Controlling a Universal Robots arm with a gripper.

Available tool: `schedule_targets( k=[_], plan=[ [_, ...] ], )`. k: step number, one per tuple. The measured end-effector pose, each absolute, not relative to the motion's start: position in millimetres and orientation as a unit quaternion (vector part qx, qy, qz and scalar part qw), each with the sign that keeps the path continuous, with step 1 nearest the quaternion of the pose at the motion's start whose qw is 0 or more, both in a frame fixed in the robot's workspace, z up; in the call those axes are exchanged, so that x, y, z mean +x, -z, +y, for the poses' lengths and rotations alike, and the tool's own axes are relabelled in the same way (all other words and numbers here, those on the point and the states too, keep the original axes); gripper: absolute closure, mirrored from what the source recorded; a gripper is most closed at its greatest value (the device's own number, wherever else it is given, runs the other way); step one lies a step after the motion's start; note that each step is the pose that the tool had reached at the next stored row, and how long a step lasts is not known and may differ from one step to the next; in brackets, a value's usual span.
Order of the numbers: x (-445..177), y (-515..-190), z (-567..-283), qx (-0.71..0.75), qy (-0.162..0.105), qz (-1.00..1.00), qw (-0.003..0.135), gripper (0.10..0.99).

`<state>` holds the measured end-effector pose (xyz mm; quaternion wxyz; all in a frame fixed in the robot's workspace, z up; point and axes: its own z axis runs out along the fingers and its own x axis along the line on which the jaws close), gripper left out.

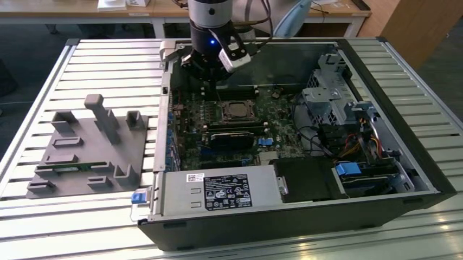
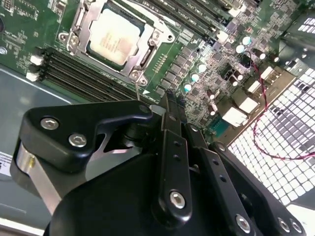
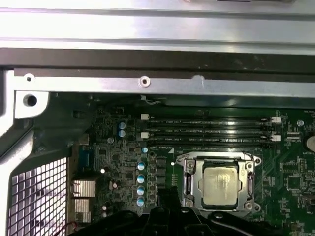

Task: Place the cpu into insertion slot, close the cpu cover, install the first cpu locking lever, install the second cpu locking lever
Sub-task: 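Install the first cpu locking lever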

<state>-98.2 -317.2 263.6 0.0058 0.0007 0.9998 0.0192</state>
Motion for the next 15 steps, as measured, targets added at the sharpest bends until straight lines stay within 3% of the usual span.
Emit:
schedule_targets(
  k=[15],
  plan=[
    [-103,-257,-304,0.001,-0.019,1.000,0.006,0.980]
  ],
)
